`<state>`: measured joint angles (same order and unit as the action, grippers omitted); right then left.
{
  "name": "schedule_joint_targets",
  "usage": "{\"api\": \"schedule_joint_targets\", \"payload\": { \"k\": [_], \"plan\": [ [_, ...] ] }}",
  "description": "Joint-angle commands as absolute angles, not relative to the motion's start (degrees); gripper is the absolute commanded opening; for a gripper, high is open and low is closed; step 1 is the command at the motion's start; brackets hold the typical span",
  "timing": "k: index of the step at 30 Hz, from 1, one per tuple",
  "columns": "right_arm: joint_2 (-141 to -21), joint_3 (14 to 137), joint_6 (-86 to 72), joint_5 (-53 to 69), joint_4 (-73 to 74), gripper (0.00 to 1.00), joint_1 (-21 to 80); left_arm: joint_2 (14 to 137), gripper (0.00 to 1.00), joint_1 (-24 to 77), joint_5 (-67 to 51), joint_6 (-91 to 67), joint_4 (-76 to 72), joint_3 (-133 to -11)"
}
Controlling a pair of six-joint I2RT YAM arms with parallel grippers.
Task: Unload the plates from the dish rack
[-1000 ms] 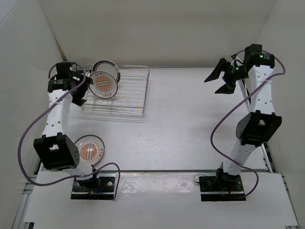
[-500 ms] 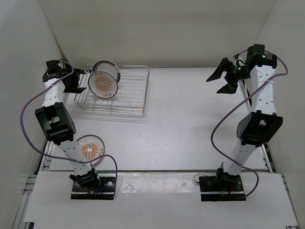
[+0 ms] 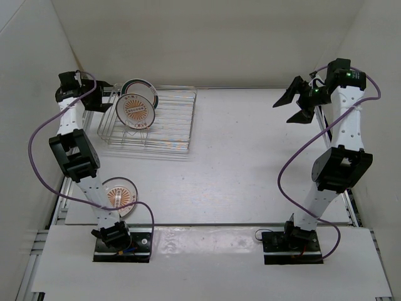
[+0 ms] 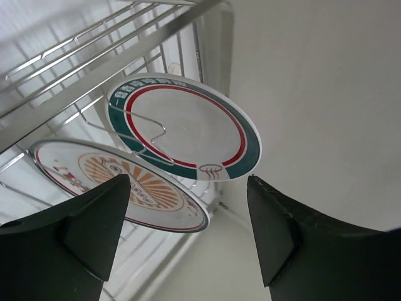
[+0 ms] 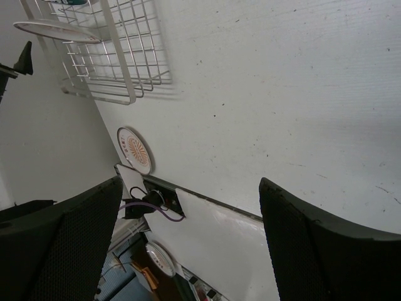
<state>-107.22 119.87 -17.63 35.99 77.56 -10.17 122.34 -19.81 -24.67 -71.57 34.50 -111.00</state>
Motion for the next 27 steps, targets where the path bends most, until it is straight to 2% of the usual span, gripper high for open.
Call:
{"api": "schedule_joint_targets", "payload": {
  "k": [1, 5, 13, 17, 27],
  "plan": [
    [-106.08, 119.79, -17.75, 36.48, 85.17, 0.9, -10.72, 118.83, 0.84, -18.29, -23.73, -58.12, 31.72, -114.43],
    [-106.43, 119.27, -18.01, 37.35, 85.34, 0.9, -10.72, 121.37, 0.83, -17.32, -23.11, -56.94, 39.11, -121.46],
    [-106.52, 117.95, -18.37, 37.0, 85.16, 0.9, -10.72, 122.6, 0.71, -13.45, -25.13, -71.18, 38.23, -119.44],
    [-106.26, 117.78, -18.46, 36.48, 84.99, 0.9, -10.81, 125.33, 0.71, -11.6, -26.28, -73.92, 40.17, -121.81],
    [-105.73, 116.98, -18.72, 35.42, 85.25, 0.9, -11.6, 126.21, 0.74, -10.02, -25.14, -73.39, 41.4, -119.09]
  ]
}}
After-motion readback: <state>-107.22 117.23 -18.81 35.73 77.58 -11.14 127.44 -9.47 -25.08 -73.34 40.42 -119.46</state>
